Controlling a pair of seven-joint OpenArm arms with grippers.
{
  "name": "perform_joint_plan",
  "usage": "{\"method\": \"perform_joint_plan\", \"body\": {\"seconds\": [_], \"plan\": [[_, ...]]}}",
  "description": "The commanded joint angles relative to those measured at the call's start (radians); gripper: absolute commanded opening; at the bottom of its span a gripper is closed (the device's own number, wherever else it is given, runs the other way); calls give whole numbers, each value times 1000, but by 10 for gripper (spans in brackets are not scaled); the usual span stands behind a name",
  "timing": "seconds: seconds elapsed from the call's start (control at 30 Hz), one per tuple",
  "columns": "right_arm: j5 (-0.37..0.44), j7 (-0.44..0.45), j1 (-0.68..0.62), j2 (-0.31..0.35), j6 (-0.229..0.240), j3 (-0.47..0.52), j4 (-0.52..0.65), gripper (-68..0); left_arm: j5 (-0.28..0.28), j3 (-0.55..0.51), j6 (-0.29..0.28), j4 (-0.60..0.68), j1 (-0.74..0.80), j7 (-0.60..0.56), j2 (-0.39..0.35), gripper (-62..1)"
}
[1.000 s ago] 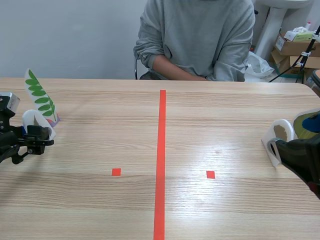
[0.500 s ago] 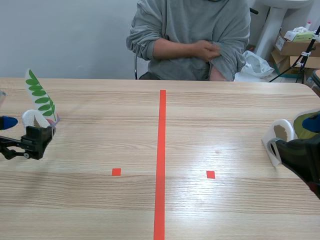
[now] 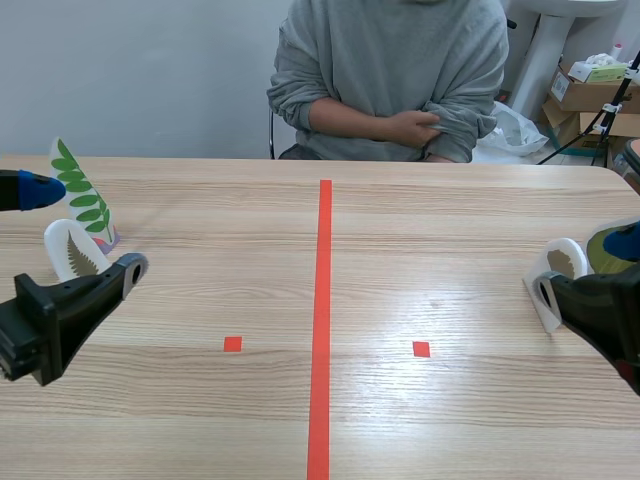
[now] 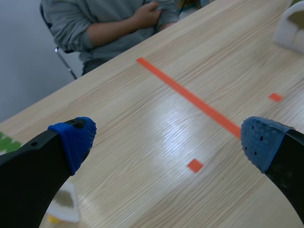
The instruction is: Do the leaf sorting experiment
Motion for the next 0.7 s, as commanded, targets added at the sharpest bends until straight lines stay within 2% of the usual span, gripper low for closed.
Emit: {"method": "perform_joint_plan", "body": {"seconds": [0.0, 0.27, 0.47, 0.67], "plan": [[3, 18, 14, 11, -4, 1, 0, -234, -32, 0, 3, 30, 15, 9, 7, 14], [3, 19, 14, 11, -4, 1, 0, -234, -31, 60, 3, 217, 122, 106, 16, 14], [3, 19, 14, 11, -4, 1, 0, -234, -31, 111, 3, 257, 158, 144, 19, 14], [4, 19, 14, 10, -4, 1, 0, -234, -31, 116, 3, 257, 160, 156, 33, 14]]}}
